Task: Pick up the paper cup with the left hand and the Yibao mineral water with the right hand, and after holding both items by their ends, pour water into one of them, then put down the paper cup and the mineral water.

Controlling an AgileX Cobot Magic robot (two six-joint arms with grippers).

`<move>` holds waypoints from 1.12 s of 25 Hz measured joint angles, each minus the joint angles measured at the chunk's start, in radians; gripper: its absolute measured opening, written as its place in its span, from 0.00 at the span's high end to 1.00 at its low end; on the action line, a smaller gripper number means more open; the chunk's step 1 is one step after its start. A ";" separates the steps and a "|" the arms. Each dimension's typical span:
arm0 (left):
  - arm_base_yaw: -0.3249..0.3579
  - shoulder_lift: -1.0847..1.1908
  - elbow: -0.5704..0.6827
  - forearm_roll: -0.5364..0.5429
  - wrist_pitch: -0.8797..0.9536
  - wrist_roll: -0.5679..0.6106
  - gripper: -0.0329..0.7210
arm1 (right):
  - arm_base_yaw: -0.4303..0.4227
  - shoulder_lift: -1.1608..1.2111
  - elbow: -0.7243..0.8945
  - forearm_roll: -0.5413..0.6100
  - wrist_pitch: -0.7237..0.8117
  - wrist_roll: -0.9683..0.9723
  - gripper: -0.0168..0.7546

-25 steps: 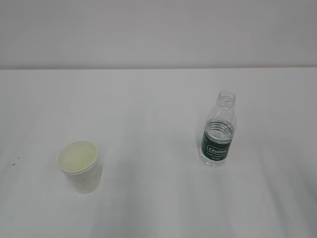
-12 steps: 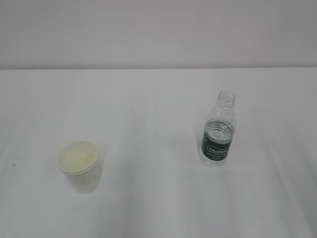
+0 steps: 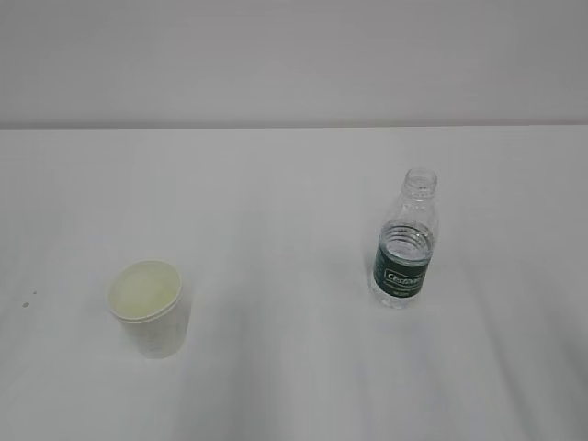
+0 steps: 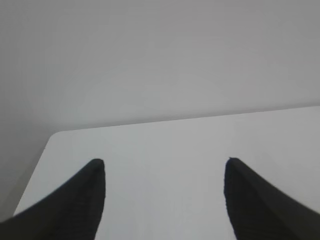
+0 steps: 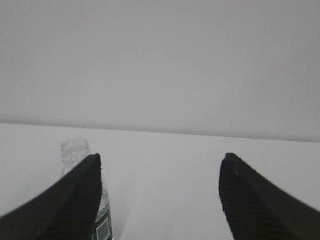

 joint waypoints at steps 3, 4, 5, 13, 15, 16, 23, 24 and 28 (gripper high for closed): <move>0.000 0.000 0.000 0.007 -0.009 0.000 0.25 | 0.000 0.103 0.000 -0.082 -0.087 0.025 0.26; 0.000 0.000 0.000 0.008 -0.009 0.000 0.25 | 0.000 0.133 0.000 -0.102 -0.111 0.030 0.26; 0.000 0.000 0.000 0.008 -0.009 0.000 0.25 | 0.000 0.166 0.000 -0.111 -0.133 0.035 0.26; 0.000 0.000 0.000 0.012 -0.009 0.000 0.25 | 0.000 0.339 0.000 -0.170 -0.210 0.069 0.26; 0.000 0.000 0.000 0.012 -0.009 0.000 0.25 | 0.000 0.364 0.000 -0.199 -0.212 0.088 0.26; 0.000 0.000 0.000 0.012 -0.009 0.000 0.25 | 0.000 0.374 0.000 -0.206 -0.214 0.095 0.26; 0.000 0.000 0.000 0.016 -0.009 0.000 0.25 | 0.000 0.417 0.033 -0.215 -0.245 0.110 0.26; 0.000 0.000 0.000 0.016 -0.009 0.000 0.25 | 0.000 0.429 0.037 -0.215 -0.245 0.110 0.26; 0.000 0.000 0.000 0.016 -0.009 0.000 0.25 | 0.000 0.479 0.037 -0.215 -0.260 0.110 0.26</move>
